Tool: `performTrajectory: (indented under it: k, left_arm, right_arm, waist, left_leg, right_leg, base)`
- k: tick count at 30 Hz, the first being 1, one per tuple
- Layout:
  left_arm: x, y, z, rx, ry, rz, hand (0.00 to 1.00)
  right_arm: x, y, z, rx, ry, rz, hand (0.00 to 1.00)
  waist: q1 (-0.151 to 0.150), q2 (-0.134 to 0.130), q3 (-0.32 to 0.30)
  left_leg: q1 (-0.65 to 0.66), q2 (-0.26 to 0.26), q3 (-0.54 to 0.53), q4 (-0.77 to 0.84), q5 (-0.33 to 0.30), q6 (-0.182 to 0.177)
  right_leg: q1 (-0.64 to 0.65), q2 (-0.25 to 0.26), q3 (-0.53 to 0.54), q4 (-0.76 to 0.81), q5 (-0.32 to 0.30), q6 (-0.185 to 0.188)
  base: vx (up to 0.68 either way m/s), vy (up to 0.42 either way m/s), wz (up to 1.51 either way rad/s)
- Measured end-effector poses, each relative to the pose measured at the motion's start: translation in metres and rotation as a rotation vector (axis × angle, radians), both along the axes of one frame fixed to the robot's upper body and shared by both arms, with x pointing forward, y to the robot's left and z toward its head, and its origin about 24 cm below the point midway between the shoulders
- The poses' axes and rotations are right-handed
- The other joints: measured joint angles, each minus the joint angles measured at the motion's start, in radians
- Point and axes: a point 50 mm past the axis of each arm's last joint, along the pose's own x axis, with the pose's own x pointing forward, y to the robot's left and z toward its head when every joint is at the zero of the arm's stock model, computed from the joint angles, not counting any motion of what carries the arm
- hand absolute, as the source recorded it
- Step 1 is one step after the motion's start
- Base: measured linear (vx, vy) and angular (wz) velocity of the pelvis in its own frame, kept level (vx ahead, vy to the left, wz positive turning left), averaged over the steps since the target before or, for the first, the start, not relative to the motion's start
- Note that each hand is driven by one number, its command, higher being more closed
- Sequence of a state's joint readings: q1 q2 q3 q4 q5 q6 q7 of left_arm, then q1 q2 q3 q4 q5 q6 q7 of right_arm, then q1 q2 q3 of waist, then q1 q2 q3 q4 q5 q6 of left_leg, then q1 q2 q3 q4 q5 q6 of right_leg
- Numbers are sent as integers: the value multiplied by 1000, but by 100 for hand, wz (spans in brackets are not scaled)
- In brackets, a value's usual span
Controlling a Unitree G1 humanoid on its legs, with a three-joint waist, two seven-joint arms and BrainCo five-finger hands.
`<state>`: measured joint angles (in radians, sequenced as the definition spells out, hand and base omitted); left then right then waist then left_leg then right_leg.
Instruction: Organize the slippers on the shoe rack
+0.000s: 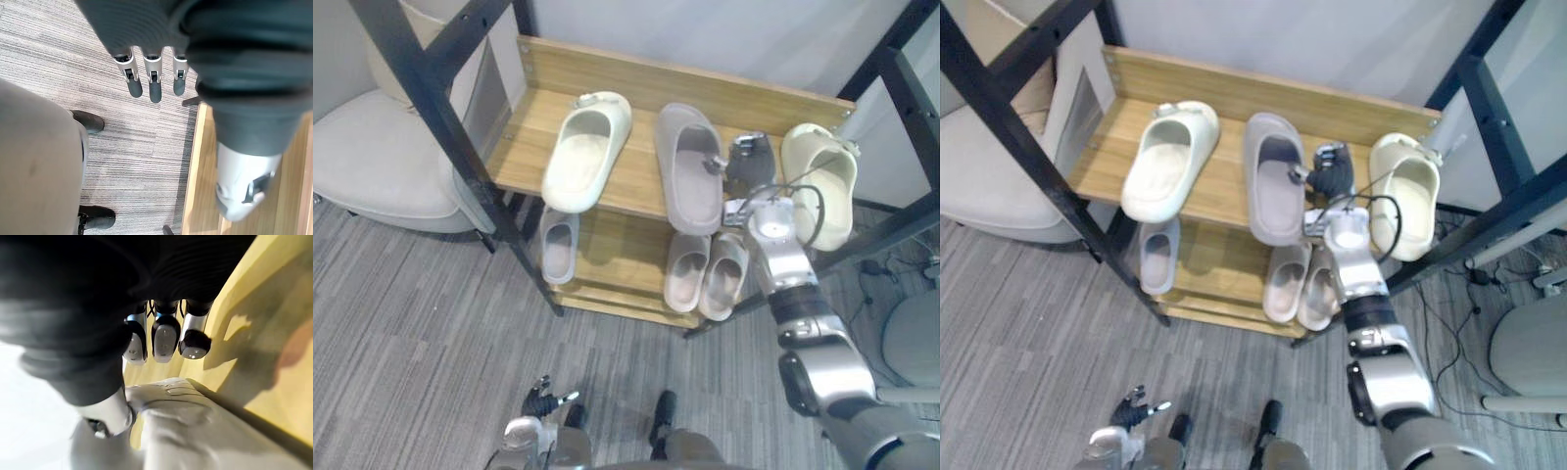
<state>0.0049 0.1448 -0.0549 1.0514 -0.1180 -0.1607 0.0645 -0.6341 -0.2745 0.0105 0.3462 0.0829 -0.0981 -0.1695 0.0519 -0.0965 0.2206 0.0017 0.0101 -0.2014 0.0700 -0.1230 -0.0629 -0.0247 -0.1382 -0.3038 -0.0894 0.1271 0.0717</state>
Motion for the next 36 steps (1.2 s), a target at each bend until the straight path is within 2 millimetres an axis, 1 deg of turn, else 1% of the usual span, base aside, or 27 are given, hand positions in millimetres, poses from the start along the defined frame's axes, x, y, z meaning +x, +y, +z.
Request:
performTrajectory:
  k: [1, 2, 4, 6, 7, 10, 12, 17, 18, 26, 27, 30, 31, 32, 33, 34, 35, 36]
  left_arm:
    - [0, 0, 0, 0, 1, -1, 0]
    - [-1, 0, 0, 1, 4, -1, 0]
    - [-1, 0, -1, 4, 7, -5, 0]
    - [-3, 0, -1, 13, 14, -19, 0]
    - [-3, 0, -1, 14, 14, -21, 0]
    - [-5, 0, -2, 19, 24, -32, 0]
    - [-8, 0, -4, 19, 37, -31, 0]
    - [-9, -1, -5, 22, 50, -38, 0]
    - [-11, -1, -5, 21, 54, -37, 0]
    - [-12, -1, -6, 20, 60, -37, 0]
    - [-13, -2, -6, 19, 60, -37, 0]
    - [-14, -3, -7, 17, 66, -37, 0]
    - [-14, -3, -7, 16, 66, -37, 0]
    - [-14, -4, -7, 14, 68, -36, 0]
    - [-14, -4, -7, 13, 69, -35, 0]
    - [-15, -4, -8, 14, 71, -33, 0]
    - [-15, -4, -8, 14, 71, -33, 0]
    - [-15, -4, -7, 13, 69, -32, 0]
  right_arm:
    - [-3, 0, -1, 2, -8, 0, 100]
    - [-13, -1, -4, 11, -29, -1, 100]
    - [-20, -2, -6, 18, -45, -2, 100]
    - [-33, -1, -2, 51, -105, -5, 100]
    - [-35, -1, -1, 57, -116, -6, 100]
    - [-52, -5, 3, 79, -194, -10, 100]
    - [-57, -4, 2, 85, -204, -2, 100]
    - [-58, -1, -3, 90, -191, 16, 100]
    - [-59, -2, -7, 89, -177, 13, 0]
    - [-59, -3, -11, 80, -157, 1, 0]
    - [-57, -2, -11, 57, -152, -6, 0]
    - [-42, -4, -14, -9, -98, -47, 0]
    - [-40, -4, -15, -12, -93, -50, 0]
    - [-34, -5, -14, -30, -74, -57, 0]
    - [-31, -5, -13, -37, -71, -58, 0]
    - [-21, -3, -9, -90, -55, -68, 0]
    - [-21, -3, -9, -91, -54, -68, 0]
    - [-17, -5, -5, -103, -52, -75, 0]
  waist:
    - [-1, 0, 0]
    - [-5, 0, 0]
    - [-9, 0, 0]
    - [-20, -1, -3]
    - [-20, -1, -3]
    - [-21, -1, -19]
    - [-22, 1, -34]
    - [-21, 1, -41]
    - [-21, 2, -50]
    - [-20, 6, -57]
    - [-20, 7, -57]
    - [-18, 13, -62]
    - [-17, 14, -62]
    - [-15, 19, -65]
    - [-15, 21, -66]
    - [-15, 25, -68]
    - [-15, 25, -68]
    - [-13, 25, -69]
  left_leg:
    - [0, 0, 0, 0, 0, 0]
    - [3, 0, 0, 2, 0, 0]
    - [9, 0, 1, 2, 0, 0]
    - [17, 1, 3, 2, 0, 0]
    - [17, 1, 3, 2, 0, 0]
    - [17, 3, 9, 1, 0, 0]
    - [18, 4, 14, -1, 0, 0]
    - [35, 4, 34, -8, -1, 0]
    - [38, 5, 39, -12, 0, 0]
    - [48, 8, 52, -20, -1, 0]
    - [49, 8, 52, -21, -1, 0]
    - [48, 8, 51, -21, -1, 0]
    - [48, 8, 51, -21, -1, 0]
    - [48, 8, 49, -21, -1, 0]
    - [48, 8, 48, -21, -1, 0]
    - [46, 8, 38, -21, -1, 0]
    - [46, 8, 37, -21, -1, 0]
    - [41, 8, 31, -21, 0, 0]
  right_leg:
    - [1, 0, 0, 0, 0, 0]
    - [5, 0, 0, 0, 0, 0]
    - [12, 0, 0, 0, 0, 0]
    - [19, 0, 3, 0, 0, 1]
    - [19, 0, 4, 0, 0, 1]
    - [20, 1, 5, 0, 0, 1]
    - [20, 2, 8, 0, 0, 2]
    - [24, 2, 29, 0, 2, 4]
    - [23, 3, 32, -1, 2, 4]
    - [23, 5, 43, -1, 2, 4]
    - [23, 5, 43, -1, 2, 4]
    - [23, 5, 42, -1, 2, 4]
    - [23, 5, 42, -1, 2, 4]
    - [23, 5, 41, 0, 2, 4]
    - [23, 5, 41, 0, 2, 4]
    - [23, 6, 38, 0, 1, 4]
    - [23, 6, 37, 0, 2, 4]
    - [22, 6, 32, 0, 1, 4]
  base:
    - [0, 0, 0]
    - [0, 0, 0]
    - [0, 0, 0]
    - [-29, 5, -5]
    - [-42, 4, -3]
    - [-13, 2, 0]
    - [-14, 10, -5]
    - [-9, 14, -11]
    - [-6, 11, -7]
    - [3, 8, -5]
    - [0, 0, 0]
    - [0, 0, 0]
    - [0, 0, 0]
    - [0, 0, 0]
    - [-4, 3, 4]
    - [-2, 1, 3]
    - [-4, -3, 9]
    - [-6, -2, 10]
